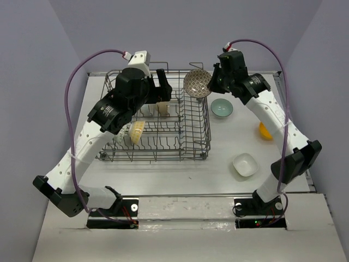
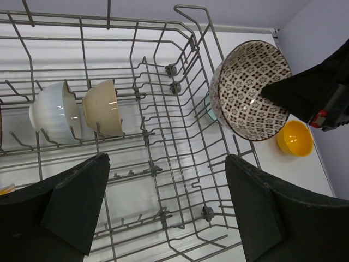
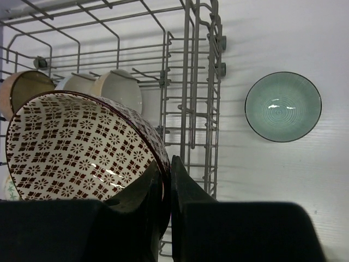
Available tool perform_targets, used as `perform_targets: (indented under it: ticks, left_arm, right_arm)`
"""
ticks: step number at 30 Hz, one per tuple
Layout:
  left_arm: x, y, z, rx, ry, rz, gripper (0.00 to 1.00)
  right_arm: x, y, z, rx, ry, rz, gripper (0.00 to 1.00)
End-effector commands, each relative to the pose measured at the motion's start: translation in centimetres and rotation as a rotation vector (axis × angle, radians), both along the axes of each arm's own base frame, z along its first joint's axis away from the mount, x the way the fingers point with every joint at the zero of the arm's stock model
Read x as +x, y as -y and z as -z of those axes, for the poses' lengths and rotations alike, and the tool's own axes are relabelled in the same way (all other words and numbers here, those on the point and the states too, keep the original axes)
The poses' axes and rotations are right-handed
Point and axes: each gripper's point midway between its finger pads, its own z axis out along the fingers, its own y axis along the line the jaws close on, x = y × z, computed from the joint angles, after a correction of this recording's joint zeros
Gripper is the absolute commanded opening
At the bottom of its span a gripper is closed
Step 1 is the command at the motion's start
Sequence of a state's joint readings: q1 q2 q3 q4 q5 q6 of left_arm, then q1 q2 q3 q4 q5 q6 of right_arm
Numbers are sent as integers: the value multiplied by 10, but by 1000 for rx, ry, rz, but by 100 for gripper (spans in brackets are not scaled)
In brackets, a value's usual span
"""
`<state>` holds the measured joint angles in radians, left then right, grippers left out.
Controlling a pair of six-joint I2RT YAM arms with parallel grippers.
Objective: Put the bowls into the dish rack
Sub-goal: Pass from the right arm to the left
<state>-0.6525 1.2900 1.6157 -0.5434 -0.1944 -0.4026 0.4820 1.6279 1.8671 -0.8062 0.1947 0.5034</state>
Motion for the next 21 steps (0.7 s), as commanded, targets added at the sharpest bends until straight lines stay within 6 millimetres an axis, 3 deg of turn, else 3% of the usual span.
perform_targets:
  ticks: [1,10,15,20,21]
  left_arm:
    - [1,1,-10,-24,7,-13,95]
    - [16,6,10,-1,-29,-42,93]
    - [23,4,18,12,-31,-80,92]
    - [30,-4,31,53,-49,-140,81]
    - [31,-5,32,55,-49,-146,75]
  right_arm:
    - [2,-21,-50,35,144,-9,1]
    - [-14,-80,-49,8,165,-88,1]
    - [-21,-95,-51,2,172,-111,1]
    - [-26,-100,-49,-6,172,-115,1]
    - [-26,-100,-49,-8,173,-114,1]
